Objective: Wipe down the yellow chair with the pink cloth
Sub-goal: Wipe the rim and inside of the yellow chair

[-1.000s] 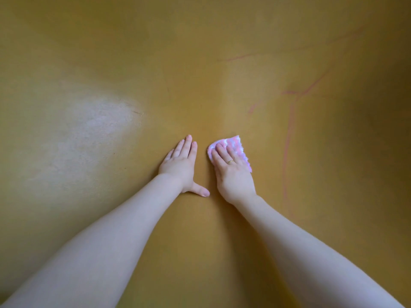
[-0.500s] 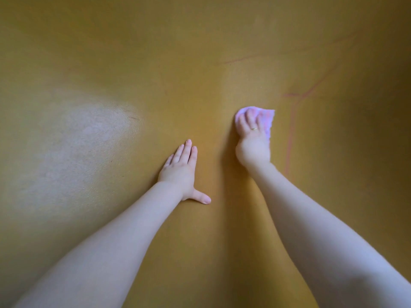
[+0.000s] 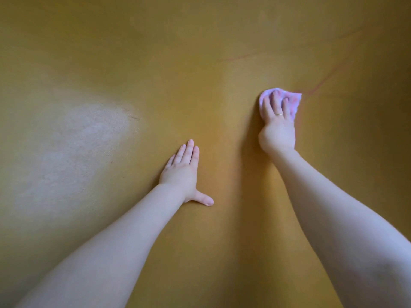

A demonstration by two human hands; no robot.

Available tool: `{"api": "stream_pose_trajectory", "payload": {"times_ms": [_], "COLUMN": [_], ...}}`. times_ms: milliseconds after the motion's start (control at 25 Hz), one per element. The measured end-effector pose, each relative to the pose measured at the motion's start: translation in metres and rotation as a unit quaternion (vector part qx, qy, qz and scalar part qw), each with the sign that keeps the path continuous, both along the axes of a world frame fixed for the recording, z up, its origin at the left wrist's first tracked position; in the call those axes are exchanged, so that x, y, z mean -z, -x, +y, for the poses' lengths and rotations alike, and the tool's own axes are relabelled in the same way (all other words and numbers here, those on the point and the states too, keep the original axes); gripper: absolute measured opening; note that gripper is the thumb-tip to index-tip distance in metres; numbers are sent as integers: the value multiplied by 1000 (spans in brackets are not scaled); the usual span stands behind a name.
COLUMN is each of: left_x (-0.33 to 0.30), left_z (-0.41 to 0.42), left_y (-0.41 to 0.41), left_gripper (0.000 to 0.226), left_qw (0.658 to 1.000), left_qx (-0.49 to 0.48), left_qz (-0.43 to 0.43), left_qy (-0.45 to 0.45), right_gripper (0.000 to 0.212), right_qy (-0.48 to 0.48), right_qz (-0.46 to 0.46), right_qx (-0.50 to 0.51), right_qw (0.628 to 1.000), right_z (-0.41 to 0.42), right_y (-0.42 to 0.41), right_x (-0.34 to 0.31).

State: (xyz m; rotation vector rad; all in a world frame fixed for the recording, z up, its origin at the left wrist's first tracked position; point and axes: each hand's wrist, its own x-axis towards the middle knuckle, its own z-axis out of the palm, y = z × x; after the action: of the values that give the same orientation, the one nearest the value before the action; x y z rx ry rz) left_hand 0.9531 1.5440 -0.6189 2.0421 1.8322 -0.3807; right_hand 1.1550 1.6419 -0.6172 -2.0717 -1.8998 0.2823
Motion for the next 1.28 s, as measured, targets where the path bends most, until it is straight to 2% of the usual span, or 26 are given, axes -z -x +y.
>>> {"api": "stream_pose_trajectory", "payload": {"times_ms": [80,160,280,360,400,480,600,640,760,880,960,1040,1160,1200,1280], "left_x": [1,1,-1,-3,-4,-6,-9,-10,-12,-16,-23,-30,-32,-30,-28], "left_z": [1,0,-1,-5,-5,-5,-3,-3,-13,-31,-42,-54,-83,-92,-108], "left_y": [-1,-1,0,-2,-2,-3,-6,-6,-11,-12,-8,-2,-1,-3,-7], "left_gripper": [139,139,139,137,137,136,137,136,130,111,99,93,97,103,116], "left_qw": [1000,1000,1000,1000,1000,1000,999,999,998,998,999,999,996,995,992], "left_qx": [-1,-1,-4,-4,-3,-4,-12,-16,-31,-46,-17,18,62,70,65], "left_qz": [2,2,-4,5,11,16,29,36,48,41,34,25,1,-2,-1], "left_qy": [-2,-9,-12,-14,-14,-5,10,12,0,8,27,35,59,77,109], "right_gripper": [73,65,54,58,63,75,75,70,56,42,36,37,66,64,52], "right_qy": [-6,-8,37,83,103,127,111,106,79,105,112,126,138,132,121], "right_qz": [16,2,10,-17,-46,-93,-81,-62,5,63,54,-8,-111,-115,-66], "right_qx": [-29,-130,-258,-314,-314,-242,-118,-126,-275,-365,-408,-385,-251,-223,-219], "right_qw": [999,991,965,946,943,957,983,984,958,923,905,914,952,959,966], "right_z": [-6,-26,-57,-51,-43,-33,-46,-57,-106,-160,-172,-151,-109,-107,-124], "right_y": [23,55,85,65,46,0,-38,-33,0,22,8,-23,-62,-60,-39], "right_x": [3,15,25,11,2,-14,-16,-7,19,24,19,17,12,12,12]}}
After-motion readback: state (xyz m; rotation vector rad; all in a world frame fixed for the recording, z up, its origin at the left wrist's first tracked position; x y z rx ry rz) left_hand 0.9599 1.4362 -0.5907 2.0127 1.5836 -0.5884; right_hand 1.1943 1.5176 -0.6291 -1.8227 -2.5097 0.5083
